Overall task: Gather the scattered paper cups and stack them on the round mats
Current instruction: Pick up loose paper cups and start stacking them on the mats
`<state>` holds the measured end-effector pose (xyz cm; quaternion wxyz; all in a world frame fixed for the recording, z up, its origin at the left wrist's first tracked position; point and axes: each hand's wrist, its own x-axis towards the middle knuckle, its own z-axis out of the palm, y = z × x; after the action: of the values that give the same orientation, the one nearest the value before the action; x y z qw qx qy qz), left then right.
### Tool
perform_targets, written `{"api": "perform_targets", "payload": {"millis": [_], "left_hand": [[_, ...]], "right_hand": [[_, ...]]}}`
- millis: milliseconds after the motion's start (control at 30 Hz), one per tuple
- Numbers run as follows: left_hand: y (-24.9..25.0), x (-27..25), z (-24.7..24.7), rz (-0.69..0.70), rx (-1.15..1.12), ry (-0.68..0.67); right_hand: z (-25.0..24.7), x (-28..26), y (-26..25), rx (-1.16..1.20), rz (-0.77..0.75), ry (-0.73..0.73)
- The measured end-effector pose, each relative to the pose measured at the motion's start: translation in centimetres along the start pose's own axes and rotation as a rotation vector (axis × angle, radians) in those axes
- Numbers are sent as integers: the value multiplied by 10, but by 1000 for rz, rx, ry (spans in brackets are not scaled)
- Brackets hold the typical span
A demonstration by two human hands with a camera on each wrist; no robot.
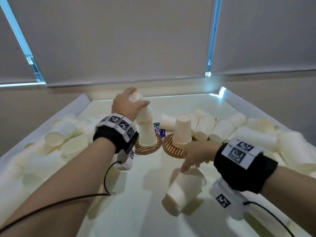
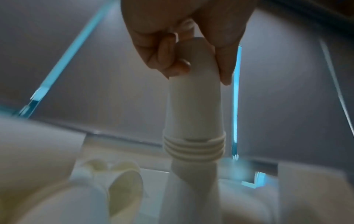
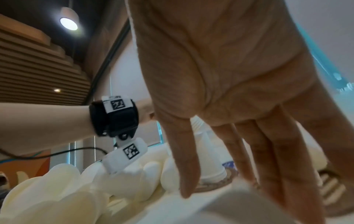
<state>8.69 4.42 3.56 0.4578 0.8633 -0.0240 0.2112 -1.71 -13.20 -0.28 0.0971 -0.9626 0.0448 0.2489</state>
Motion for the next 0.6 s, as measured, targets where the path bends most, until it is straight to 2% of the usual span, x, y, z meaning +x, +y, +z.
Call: {"api": "perform_targets", "payload": {"millis": [67,133,200,233,267,333,367,433,500,533,600], "left_hand": [[-2,10,15,44,208,-132],[-14,17,32,44,363,-278],[-29,17,48,48,518,-432],[-36,15,53,44,573,-468],[-40,13,57,44,609,-461],[-36,9,57,86,617,-333],[-30,6,55,132,547,-246],[-10,-1,54,222,197,-126],[14,-14,56,238,-200,-179],[24,-21,59,213,-296,-245],[35,-32,71,199,-329,-356]], "right_hand": [[9,9,-1,21,-23,-56],[11,15,0,64,-57,-30],[3,18,6,264,-60,54],[-3,19,10,405,-68,103],[-11,19,14,560,-79,158],[-29,21,23,870,-113,282],[-38,23,26,1010,-118,356],[-54,30,33,1253,-126,452],[-61,37,34,1459,-180,453],[-61,39,33,1548,-207,448],[-60,44,28,1644,-216,449]]}}
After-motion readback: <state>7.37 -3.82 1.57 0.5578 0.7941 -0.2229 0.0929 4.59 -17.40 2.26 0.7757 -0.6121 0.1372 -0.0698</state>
